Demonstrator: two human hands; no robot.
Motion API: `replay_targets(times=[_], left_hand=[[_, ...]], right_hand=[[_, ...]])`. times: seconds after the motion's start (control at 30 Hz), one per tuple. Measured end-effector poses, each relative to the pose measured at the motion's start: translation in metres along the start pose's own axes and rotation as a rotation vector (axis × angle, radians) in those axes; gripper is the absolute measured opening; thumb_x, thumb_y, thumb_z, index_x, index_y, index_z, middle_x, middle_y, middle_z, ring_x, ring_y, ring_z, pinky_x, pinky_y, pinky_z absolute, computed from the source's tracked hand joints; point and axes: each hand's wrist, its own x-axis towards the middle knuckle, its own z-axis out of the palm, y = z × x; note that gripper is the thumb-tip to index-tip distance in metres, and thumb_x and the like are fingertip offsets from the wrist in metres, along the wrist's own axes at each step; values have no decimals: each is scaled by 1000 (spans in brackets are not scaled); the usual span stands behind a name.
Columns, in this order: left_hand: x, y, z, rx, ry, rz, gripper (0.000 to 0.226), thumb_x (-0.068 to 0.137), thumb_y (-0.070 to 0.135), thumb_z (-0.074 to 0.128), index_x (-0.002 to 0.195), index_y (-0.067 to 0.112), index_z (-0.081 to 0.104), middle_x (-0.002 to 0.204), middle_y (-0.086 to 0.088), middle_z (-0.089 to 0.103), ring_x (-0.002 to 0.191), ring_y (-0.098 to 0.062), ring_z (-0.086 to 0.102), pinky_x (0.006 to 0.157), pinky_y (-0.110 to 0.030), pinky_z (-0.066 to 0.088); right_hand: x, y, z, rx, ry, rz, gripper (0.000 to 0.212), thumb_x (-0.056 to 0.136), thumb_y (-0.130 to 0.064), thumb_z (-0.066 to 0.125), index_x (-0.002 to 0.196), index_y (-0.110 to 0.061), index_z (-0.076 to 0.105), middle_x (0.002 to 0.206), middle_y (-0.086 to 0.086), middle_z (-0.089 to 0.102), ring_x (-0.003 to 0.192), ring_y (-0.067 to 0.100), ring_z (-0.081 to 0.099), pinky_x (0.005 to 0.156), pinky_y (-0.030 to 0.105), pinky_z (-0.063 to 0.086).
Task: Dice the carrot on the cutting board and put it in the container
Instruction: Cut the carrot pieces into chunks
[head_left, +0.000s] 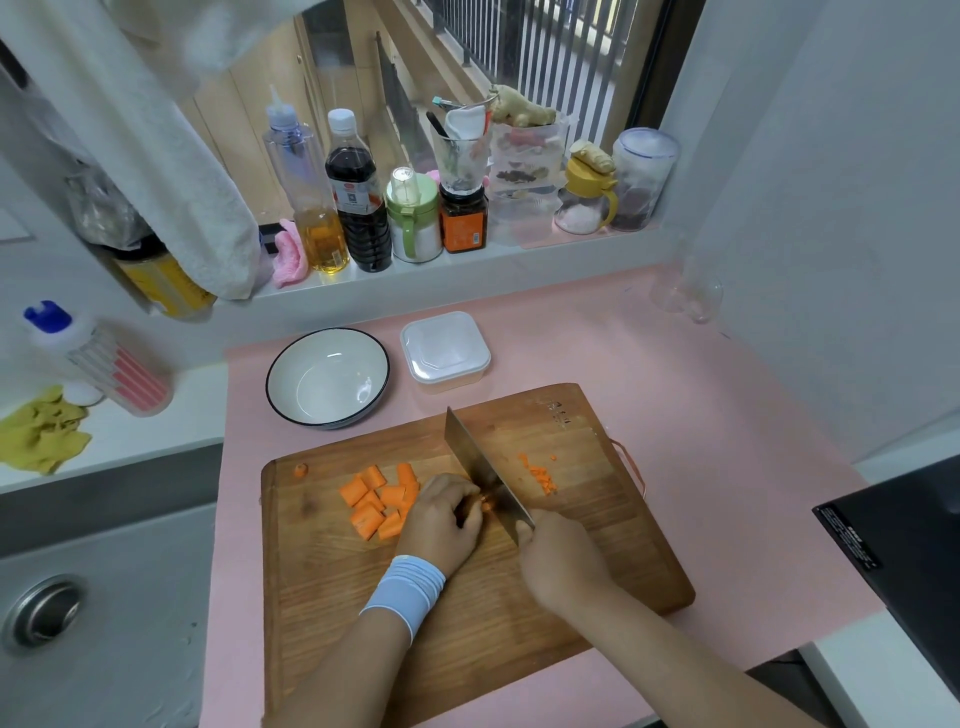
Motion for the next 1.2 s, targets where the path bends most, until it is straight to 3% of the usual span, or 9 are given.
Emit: replay_targets(times=[0.1,0.27,0.53,0.87,1.07,1.2], left_hand=[[0,-3,-4,3,-14,7,11,78,9,74,87,16,72,90,6,65,90,-8,54,89,-6,35],[-6,-5,-3,53,-59,111,10,76,9,78,79,15,71,83,5,65,86,-10,53,83,-19,44],[-6,-2,0,75,-37,115,13,74,4,78,74,15,71,78,4,65,82,-11,56,80,-18,44],[-6,-3,1,72,-9,130,14,73,3,78,73,15,70,76,3,64,81,-10,53,78,-18,44],[-7,-6,4,75,-6,123,12,74,5,79,75,15,72,77,5,65,83,-9,53,79,-16,43],[-7,-6,3,82,1,135,12,74,6,79,75,15,72,77,5,65,83,-8,53,79,-14,42]], right_hand=[[-1,-1,0,3,1,-1,30,107,-37,36,89,-29,59,86,-10,63,78,7,61,71,28,51],[-1,-3,-2,7,-3,3,30,107,-37,36,91,-29,60,87,-9,63,81,9,61,76,32,53],[-15,-6,-4,-81,64,-47,30,107,-37,36,102,-29,64,89,-10,65,84,11,64,79,34,56],[-16,-2,-3,-70,16,-38,31,107,-37,36,95,-28,64,86,-11,64,80,10,63,78,35,57],[2,-7,0,-23,-12,0,34,106,-35,37,80,-26,57,79,-7,63,72,11,61,65,31,50],[8,-6,-5,0,-19,5,32,106,-35,39,83,-25,59,82,-5,64,75,13,61,69,33,51]])
